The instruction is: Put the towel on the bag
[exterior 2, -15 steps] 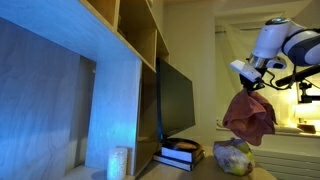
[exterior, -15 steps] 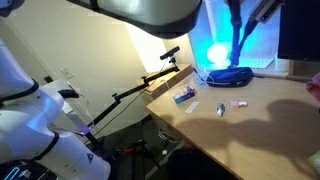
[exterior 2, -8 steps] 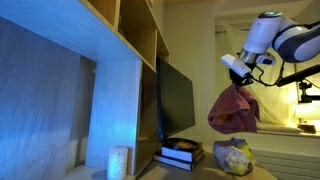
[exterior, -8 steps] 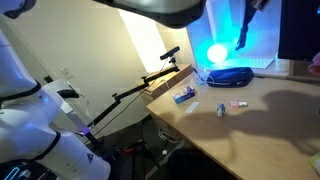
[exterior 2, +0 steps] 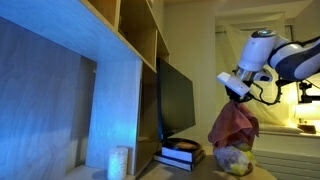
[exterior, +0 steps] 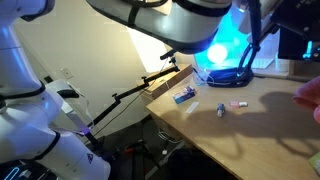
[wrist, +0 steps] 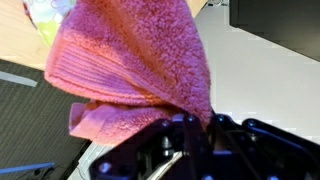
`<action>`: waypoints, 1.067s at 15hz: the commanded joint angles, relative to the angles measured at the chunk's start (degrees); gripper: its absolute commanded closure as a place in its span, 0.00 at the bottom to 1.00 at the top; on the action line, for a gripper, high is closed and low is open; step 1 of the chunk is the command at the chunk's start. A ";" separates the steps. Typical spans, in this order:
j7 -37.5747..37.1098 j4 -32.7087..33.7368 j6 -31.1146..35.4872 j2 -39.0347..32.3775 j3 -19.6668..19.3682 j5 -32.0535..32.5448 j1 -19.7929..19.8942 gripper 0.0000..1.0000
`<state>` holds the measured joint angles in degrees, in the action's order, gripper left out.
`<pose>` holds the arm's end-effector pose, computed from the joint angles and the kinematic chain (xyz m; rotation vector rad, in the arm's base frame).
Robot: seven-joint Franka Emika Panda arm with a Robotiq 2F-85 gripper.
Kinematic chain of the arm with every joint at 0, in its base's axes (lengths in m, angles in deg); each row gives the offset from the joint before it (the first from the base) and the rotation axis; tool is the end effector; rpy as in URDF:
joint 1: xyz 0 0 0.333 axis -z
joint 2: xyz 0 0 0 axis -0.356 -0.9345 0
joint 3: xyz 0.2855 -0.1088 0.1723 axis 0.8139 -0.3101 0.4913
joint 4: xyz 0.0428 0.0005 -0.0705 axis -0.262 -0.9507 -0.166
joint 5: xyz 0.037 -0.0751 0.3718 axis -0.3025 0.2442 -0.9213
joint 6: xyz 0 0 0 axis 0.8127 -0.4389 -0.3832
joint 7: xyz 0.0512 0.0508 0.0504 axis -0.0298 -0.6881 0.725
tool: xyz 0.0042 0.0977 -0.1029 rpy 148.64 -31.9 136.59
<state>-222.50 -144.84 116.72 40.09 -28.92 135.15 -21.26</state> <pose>0.6612 -0.1811 0.3950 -1.5301 2.4014 -1.3154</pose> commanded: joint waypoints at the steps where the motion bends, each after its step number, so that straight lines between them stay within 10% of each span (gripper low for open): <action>1: 1.33 2.83 1.13 -1.54 2.09 -0.30 3.32 0.98; 16: 1.65 7.28 -0.28 1.76 1.18 -1.33 5.43 0.98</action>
<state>-222.22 -139.50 117.49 40.91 -27.78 134.89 -16.11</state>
